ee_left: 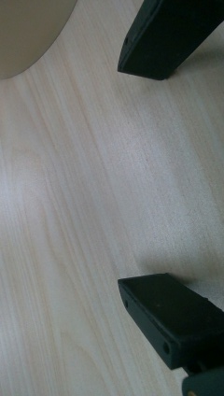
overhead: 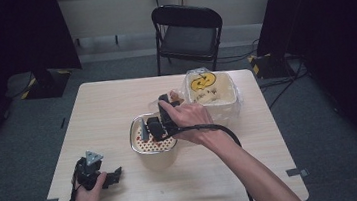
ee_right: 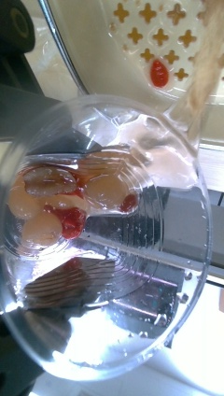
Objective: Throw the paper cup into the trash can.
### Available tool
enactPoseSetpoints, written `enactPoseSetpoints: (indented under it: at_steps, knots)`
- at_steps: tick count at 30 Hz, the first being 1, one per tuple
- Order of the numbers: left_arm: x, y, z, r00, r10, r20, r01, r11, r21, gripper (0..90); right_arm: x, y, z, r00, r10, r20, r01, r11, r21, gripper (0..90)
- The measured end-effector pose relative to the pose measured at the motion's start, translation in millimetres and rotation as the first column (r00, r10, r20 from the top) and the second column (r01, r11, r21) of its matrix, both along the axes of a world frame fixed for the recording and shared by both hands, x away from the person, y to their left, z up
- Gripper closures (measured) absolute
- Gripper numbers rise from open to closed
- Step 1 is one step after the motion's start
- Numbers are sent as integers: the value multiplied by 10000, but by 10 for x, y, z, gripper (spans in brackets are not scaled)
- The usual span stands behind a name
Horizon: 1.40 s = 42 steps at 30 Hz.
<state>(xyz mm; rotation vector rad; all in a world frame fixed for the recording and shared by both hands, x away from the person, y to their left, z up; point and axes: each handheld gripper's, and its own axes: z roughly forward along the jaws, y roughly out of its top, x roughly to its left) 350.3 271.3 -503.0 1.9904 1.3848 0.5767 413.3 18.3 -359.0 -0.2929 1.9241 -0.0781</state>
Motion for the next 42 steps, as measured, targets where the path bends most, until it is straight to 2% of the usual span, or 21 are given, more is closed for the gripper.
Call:
enactPoseSetpoints:
  at_steps: [3, 6, 9, 13, 16, 18, 19, 20, 23, 24, 27, 28, 31, 34, 35, 36, 38, 39, 40, 41, 42]
  knots:
    - [0, 0, 0, 10000, 3, -4, -3, 10000, -4, 0, -4, 9, -34, 9996, 123, 264, -113, 9991, -408, 462]
    - [0, 0, 0, 10000, -2, -5, 2, 10000, -2, 0, -11, 10, -48, 9982, 88, 585, -58, 9987, -505, 464]
    - [0, 0, 0, 10000, -3, 0, 3, 10000, -3, 0, -1, 17, -28, 9972, 303, 681, -264, 9980, -571, 465]
    - [0, 0, 0, 10000, -4, 0, 4, 10000, -2, 0, -40, 33, -2, 9935, 404, 1064, -307, 9954, -905, 466]
    - [0, 0, 0, 10000, -1, 0, 1, 10000, -2, 0, -83, 47, -39, 9856, 699, 1540, -492, 9897, -1342, 466]
    - [0, 0, 0, 10000, -3, 2, 3, 10000, -2, 0, -101, 53, -75, 9773, 843, 1943, -481, 9817, -1841, 467]
    - [0, 0, 0, 10000, -3, 2, 3, 10000, -2, 0, -101, 53, -75, 9773, 843, 1943, -481, 9817, -1841, 467]
    - [0, 0, 0, 10000, -2, 0, 2, 10000, -3, 0, -114, 59, -102, 9662, 1040, 2361, -492, 9726, -2272, 467]
    - [0, 0, 0, 10000, -3, 0, 3, 10000, -2, 0, -117, 65, -116, 9666, 1073, 2329, -502, 9698, -2386, 468]
    - [0, 0, 0, 10000, -3, 2, 3, 10000, -3, 0, -107, 72, -112, 9633, 1203, 2399, -567, 9650, -2560, 468]
    - [0, 0, 0, 10000, -4, -1, 4, 10000, -1, 0, -112, 73, -118, 9607, 1188, 2508, -502, 9632, -2640, 468]
    - [0, 0, 0, 10000, -4, 2, 4, 10000, -2, 0, -124, 75, -125, 9550, 1251, 2690, -472, 9593, -2785, 469]
    - [1, 0, 0, 10000, -5, 1, 5, 10000, -3, 0, -138, 80, -117, 9496, 1367, 2819, -494, 9539, -2962, 469]
    - [0, -1, -1, 10000, 3, -5, -3, 10000, -28, 0, -170, 74, -127, 9323, 1537, 3274, -420, 9451, -3241, 470]
    - [0, -1, -1, 10000, 3, -5, -3, 10000, -28, 0, -170, 74, -127, 9323, 1537, 3274, -420, 9451, -3241, 470]
    - [1, -1, -1, 10000, 4, -2, -4, 10000, -28, 0, -195, 76, -115, 9272, 1644, 3365, -332, 9311, -3633, 470]
    - [1, -1, -1, 10000, -2, -5, 2, 10000, -31, 0, -222, 78, -118, 9187, 1783, 3524, -334, 9242, -3805, 471]
    - [1, -1, -1, 10000, -2, -3, 2, 10000, -30, 0, -230, 80, -119, 9188, 1794, 3516, -338, 9233, -3827, 471]
    - [1, -1, -1, 10000, -2, -5, 2, 10000, -30, 0, -243, 84, -129, 9105, 1992, 3623, -395, 9142, -4033, 471]
    - [1, -1, -1, 10000, -2, -5, 2, 10000, -30, 0, -243, 84, -129, 9105, 1992, 3623, -395, 9142, -4033, 471]
    - [1, -1, -1, 10000, -3, -2, 3, 10000, -29, 0, -253, 85, -153, 9079, 2057, 3652, -365, 9068, -4200, 473]
